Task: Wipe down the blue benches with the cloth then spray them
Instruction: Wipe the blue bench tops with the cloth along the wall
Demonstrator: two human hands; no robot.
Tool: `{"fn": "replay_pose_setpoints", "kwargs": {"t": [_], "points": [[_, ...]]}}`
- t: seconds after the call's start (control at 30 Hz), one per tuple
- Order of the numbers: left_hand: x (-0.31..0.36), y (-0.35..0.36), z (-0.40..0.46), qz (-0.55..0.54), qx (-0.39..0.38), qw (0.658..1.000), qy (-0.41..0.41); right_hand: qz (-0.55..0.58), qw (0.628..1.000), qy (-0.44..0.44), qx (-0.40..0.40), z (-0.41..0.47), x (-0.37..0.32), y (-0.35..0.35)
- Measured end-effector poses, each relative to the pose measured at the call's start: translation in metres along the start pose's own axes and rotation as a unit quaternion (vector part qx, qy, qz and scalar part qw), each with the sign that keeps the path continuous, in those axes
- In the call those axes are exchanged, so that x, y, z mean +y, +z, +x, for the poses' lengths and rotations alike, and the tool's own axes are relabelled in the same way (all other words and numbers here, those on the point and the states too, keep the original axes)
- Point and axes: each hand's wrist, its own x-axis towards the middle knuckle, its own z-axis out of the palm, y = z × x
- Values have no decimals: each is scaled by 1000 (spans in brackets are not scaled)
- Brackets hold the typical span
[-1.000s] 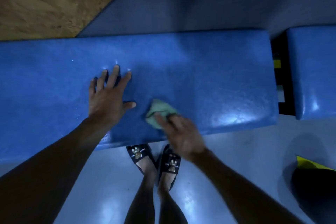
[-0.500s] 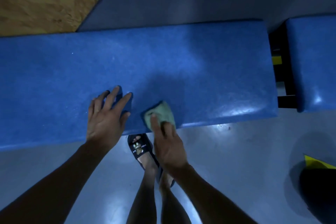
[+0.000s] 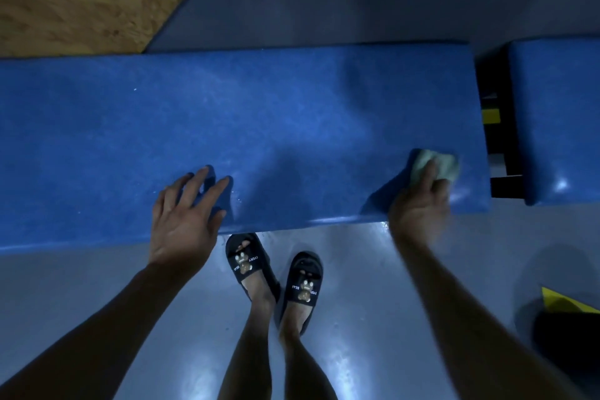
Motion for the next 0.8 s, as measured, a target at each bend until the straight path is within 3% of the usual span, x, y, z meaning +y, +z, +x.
{"fn": "replay_pose_setpoints", "kwargs": {"t": [0.1,0.23,0.3,0.37,0.5,0.67,0.73,0.8], "points": [[-10,-4,-8,-3,-1,1000,-3,41,987,-155,-32,-71,-63,26],[-23,-9,-16,-17,8,1000,-20,4,897,-430,-101,-100,-91,28],[-34,-11,-18,-19,18,999,-24,-25,863,-496,-93,-70,-64,21],[-45,-12,-19,-27,25,999,-27,-49,889,-451,-70,-32,-23,11],[-65,-11,-19,-38,14,999,-35,-74,973,-216,-38,10,27,-17],[-90,-8,-20,-37,-3,998,-40,-17,1000,14,-6,-28,-29,15],[-103,-9,-21,-44,5,999,-31,25,999,41,4,-66,-79,38],[-116,-10,-22,-43,12,999,-23,45,998,-32,-21,-113,-139,55]]}}
